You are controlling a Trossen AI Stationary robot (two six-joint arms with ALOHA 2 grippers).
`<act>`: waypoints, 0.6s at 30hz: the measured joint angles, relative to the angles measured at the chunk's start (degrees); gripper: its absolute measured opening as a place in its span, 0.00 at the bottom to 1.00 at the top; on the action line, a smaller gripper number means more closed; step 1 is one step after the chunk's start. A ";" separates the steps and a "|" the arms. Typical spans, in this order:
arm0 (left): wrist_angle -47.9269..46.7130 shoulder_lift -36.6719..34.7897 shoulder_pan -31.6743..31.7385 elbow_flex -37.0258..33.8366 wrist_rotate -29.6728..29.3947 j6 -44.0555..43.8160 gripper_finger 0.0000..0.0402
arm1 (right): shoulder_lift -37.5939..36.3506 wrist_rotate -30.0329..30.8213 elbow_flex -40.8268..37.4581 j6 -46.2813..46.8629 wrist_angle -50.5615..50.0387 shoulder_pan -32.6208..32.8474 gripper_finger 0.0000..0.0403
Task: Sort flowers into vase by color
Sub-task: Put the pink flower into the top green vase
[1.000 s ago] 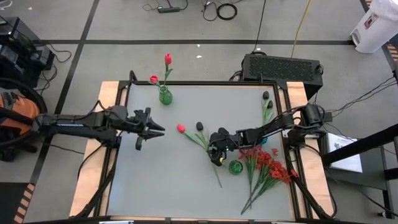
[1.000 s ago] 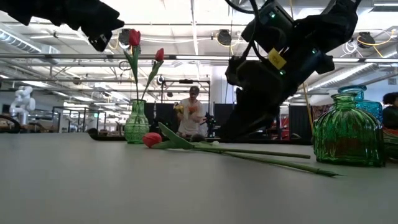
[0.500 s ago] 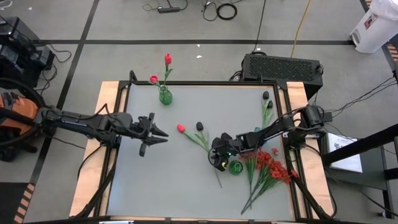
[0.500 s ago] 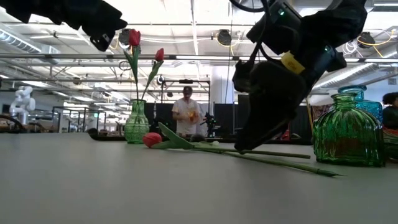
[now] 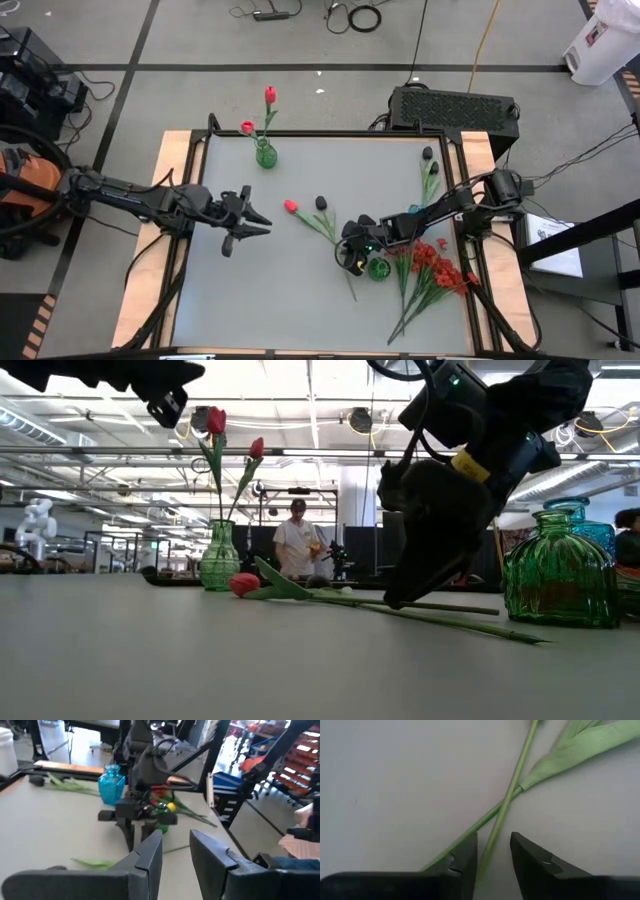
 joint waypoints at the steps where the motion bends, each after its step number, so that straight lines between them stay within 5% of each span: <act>1: 0.19 -0.02 -0.23 0.00 0.02 0.02 0.26 | 0.00 0.03 0.00 0.01 -0.09 0.00 0.25; 11: 1.40 -0.02 -1.34 0.00 0.00 0.04 0.26 | 0.00 -1.44 -0.11 0.04 -0.50 -0.07 0.02; 18: 1.34 -0.02 -1.34 0.00 0.02 0.04 0.26 | 0.02 -2.15 -0.11 -0.30 -0.41 -0.02 0.01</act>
